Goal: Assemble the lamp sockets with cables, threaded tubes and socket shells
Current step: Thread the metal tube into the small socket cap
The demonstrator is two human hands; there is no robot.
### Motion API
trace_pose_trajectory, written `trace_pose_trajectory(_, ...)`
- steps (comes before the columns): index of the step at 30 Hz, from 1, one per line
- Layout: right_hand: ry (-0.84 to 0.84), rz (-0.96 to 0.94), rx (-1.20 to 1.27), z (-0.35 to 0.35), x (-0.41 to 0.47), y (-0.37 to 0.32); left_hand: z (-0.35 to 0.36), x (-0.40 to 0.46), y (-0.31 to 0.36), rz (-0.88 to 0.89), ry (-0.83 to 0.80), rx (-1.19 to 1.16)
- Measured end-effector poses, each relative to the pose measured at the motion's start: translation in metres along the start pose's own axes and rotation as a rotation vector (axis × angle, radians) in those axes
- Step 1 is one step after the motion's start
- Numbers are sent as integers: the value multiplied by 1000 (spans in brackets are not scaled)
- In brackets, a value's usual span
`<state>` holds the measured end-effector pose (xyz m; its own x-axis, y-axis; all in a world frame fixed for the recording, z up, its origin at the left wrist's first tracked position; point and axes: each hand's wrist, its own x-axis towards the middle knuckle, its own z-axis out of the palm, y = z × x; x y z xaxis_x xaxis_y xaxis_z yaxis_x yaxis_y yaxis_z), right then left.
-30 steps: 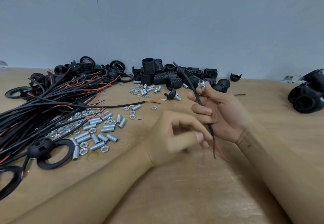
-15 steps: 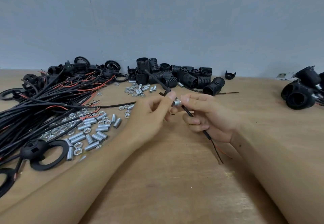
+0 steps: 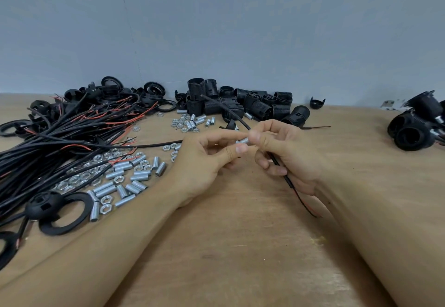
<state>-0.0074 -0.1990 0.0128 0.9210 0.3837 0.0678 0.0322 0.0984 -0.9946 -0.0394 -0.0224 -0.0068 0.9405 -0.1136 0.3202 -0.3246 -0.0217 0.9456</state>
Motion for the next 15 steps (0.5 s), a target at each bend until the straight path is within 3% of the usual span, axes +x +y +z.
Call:
trace_pose_trajectory(9,136,54,-40,-3,2,4,0,1,-8,-20,44,169)
trace_pose_trajectory(15,242,6,75,-9,6,4,-4,5,-6,-133,123,37)
